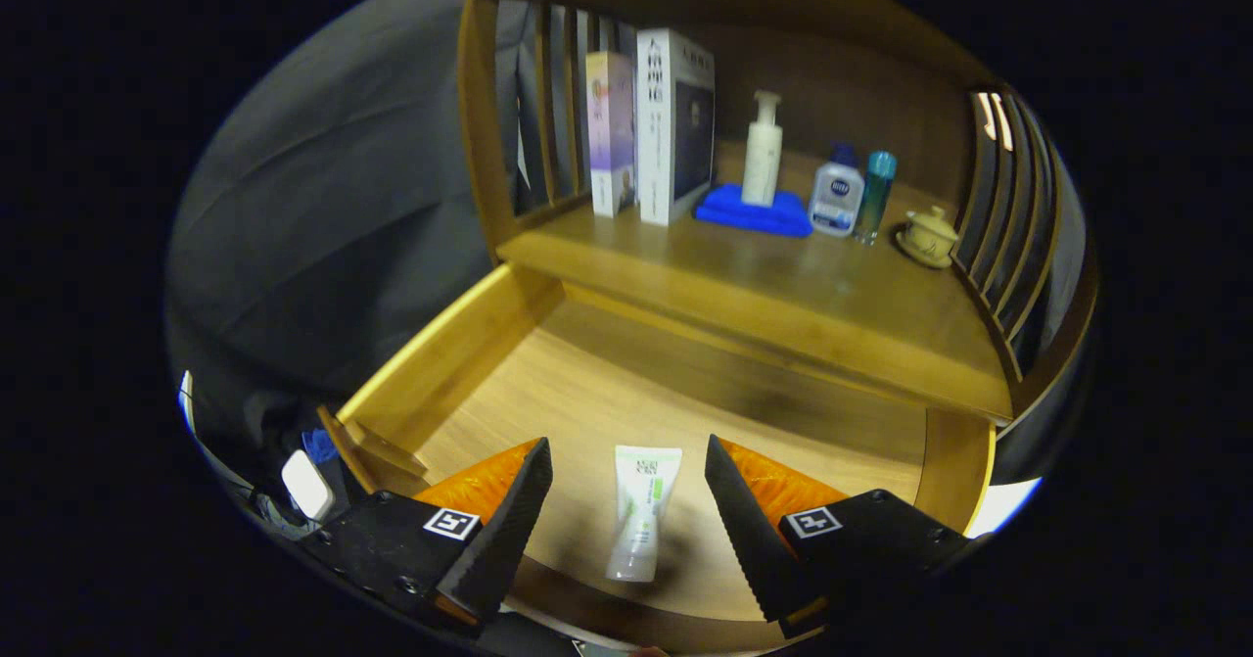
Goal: Pull open the drawer, take out the items inside it, and place them on the countertop above the cabinet.
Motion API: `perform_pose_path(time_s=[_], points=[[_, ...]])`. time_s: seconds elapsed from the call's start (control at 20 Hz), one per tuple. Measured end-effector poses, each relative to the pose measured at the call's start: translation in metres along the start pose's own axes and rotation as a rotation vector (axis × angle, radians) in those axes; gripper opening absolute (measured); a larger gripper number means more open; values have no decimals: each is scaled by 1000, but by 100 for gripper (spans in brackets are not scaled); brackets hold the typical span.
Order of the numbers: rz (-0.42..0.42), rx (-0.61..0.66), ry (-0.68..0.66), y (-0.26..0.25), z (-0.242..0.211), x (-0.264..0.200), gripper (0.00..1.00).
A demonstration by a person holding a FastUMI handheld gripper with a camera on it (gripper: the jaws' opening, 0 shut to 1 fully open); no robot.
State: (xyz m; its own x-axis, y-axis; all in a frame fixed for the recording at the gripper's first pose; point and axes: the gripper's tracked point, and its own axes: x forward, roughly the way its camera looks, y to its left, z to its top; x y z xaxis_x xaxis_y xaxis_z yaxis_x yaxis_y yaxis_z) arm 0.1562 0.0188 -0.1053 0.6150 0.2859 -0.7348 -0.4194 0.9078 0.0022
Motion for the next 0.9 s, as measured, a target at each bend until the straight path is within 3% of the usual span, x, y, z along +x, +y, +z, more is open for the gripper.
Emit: perform_pose_path(time_s=[0.25,0.75,0.9], points=[[39,10,251,-3,-38,36,98],[80,73,432,2,-68,51,95],[83,94,463,2,-73,51,77]])
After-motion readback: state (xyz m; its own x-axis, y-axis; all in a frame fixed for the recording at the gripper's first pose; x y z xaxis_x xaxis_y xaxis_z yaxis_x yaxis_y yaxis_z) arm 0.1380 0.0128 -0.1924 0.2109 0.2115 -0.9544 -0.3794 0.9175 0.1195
